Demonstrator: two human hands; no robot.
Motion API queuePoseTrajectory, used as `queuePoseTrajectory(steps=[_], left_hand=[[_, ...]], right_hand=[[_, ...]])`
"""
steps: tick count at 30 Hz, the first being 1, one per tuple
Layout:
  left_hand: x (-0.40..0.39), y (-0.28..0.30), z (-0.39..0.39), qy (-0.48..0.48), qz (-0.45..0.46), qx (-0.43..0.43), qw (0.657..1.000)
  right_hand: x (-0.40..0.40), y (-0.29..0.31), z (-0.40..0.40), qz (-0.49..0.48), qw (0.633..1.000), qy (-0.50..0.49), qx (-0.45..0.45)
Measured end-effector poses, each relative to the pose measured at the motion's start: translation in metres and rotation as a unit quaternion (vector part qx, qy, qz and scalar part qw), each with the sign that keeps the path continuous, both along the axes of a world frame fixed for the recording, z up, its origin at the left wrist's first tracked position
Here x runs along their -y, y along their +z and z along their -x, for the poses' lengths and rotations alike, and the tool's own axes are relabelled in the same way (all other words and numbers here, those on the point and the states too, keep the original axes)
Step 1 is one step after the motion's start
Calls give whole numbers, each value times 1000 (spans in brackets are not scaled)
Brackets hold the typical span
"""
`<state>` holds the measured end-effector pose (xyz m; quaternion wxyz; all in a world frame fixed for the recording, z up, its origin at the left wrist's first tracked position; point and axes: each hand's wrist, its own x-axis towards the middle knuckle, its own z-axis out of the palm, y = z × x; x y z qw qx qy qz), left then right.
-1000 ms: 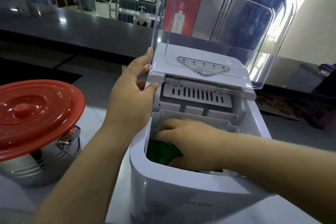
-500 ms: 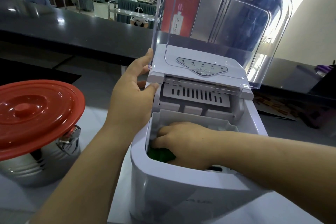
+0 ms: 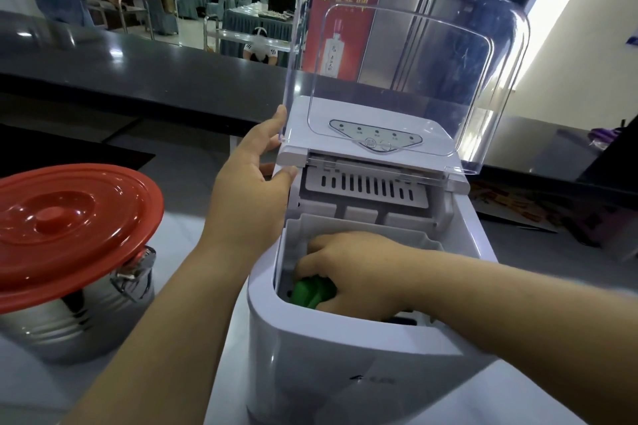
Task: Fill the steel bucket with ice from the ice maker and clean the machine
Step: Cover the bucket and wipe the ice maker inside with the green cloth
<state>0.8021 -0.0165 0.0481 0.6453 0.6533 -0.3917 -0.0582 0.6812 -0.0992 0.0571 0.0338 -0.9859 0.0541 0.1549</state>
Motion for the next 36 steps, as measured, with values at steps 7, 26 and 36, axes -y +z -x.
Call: queuePoseTrajectory(steps=[7, 26, 36], left_hand=[[-2, 1, 1, 9, -11, 21, 1000], [-32, 4, 22, 79, -70, 192, 976], [-36, 13, 40, -60, -117, 140, 981]], right_hand=[[1, 7, 5, -36, 998, -44, 39], [15, 25, 24, -183, 916, -157, 321], [11, 26, 34, -262, 848, -155, 435]])
